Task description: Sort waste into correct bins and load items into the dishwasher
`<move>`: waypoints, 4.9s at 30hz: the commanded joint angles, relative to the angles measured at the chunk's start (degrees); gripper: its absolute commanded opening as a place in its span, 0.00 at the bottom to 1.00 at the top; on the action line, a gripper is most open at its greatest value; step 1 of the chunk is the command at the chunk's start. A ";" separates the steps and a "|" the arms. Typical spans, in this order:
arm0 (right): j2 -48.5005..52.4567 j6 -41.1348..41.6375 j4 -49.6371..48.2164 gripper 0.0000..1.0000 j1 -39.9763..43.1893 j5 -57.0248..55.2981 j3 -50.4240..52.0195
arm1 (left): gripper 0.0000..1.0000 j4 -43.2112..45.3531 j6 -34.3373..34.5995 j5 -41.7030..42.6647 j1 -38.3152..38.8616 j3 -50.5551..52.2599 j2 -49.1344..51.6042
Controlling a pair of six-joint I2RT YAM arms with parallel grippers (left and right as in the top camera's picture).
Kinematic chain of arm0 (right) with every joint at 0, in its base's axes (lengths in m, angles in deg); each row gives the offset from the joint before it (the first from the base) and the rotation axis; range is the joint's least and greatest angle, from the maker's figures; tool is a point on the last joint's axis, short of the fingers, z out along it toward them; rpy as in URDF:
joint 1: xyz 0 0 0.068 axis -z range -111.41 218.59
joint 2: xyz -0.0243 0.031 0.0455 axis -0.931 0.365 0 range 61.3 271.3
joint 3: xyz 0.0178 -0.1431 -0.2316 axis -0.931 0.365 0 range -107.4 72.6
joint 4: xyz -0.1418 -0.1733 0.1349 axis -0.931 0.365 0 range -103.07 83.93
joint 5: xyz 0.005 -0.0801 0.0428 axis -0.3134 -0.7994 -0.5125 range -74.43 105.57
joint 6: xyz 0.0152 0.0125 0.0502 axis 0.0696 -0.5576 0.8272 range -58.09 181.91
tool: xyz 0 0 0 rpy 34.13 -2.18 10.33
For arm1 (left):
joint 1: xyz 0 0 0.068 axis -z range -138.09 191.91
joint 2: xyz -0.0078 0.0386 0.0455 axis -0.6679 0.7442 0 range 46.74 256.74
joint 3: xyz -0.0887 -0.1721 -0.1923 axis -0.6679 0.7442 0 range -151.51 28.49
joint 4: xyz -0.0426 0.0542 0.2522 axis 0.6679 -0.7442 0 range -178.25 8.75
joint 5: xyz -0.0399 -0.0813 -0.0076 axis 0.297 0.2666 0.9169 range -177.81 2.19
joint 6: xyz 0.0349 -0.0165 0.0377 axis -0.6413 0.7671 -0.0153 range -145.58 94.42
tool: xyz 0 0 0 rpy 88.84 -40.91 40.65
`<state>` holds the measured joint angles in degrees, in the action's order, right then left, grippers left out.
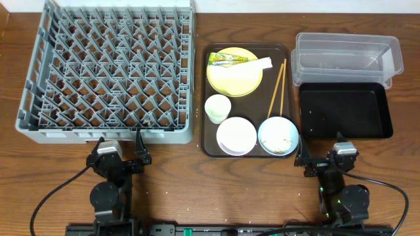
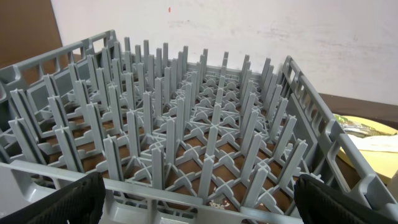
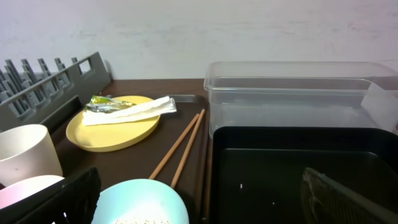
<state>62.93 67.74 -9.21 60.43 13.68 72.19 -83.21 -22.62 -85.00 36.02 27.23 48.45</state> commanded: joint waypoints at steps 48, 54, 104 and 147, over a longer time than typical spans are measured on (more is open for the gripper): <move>-0.50 -1.64 -12.22 0.99 -0.63 3.85 -2.91 | 0.98 -9.68 -0.35 1.29 0.17 -12.55 4.31; -0.07 -1.73 -11.74 0.99 -0.63 4.20 -8.74 | 0.98 -17.38 -0.31 1.33 0.20 -24.20 11.65; 123.29 -42.36 38.97 0.98 -11.65 18.62 -114.42 | 0.98 -46.23 -0.11 8.35 0.17 -64.98 62.27; 124.26 -14.32 36.94 0.01 -10.14 11.63 -116.08 | 0.98 -46.25 -0.11 8.35 0.17 -64.98 65.26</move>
<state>197.48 42.82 27.07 49.41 28.39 -41.90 -129.39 -22.62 -77.17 36.02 -36.92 113.50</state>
